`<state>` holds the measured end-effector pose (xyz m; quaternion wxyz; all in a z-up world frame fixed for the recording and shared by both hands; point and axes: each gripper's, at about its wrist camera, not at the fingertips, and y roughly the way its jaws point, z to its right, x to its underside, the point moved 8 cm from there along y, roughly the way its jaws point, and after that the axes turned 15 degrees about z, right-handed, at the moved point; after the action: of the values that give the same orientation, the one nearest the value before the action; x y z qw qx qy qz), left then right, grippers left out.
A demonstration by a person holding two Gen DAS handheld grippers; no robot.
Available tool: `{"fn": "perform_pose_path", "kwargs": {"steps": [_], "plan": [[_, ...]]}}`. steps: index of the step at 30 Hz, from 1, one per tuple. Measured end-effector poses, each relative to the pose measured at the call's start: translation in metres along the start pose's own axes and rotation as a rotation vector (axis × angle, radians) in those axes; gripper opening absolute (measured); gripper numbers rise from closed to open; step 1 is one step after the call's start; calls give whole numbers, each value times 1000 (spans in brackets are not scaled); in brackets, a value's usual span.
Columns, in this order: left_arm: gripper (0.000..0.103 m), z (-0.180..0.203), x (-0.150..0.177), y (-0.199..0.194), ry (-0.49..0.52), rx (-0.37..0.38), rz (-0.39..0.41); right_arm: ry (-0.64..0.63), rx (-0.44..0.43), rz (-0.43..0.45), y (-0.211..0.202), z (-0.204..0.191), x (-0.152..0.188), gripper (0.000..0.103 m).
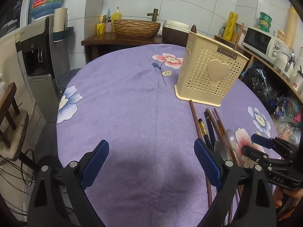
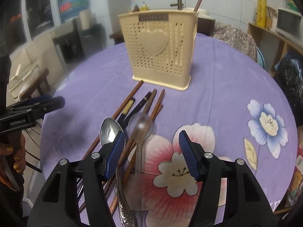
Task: Organize utensils
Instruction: 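Withdraw both open tools back to the remaining utensils, then grasp the translucent plastic ladle with the right tool while the left tool grasps a brown chopstick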
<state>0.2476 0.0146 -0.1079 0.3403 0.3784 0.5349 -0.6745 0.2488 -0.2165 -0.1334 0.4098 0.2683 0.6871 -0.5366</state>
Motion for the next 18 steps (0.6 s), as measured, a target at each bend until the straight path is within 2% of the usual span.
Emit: {"fn": "perform_pose_path", "kwargs": {"steps": [10,18], "plan": [[90,4,15,-1,5,9,-26,-37,11,-52,14,-8,8,47],[90,4,14,-5,4,10,-20,-35,25,-79,32,-14,2,43]]}}
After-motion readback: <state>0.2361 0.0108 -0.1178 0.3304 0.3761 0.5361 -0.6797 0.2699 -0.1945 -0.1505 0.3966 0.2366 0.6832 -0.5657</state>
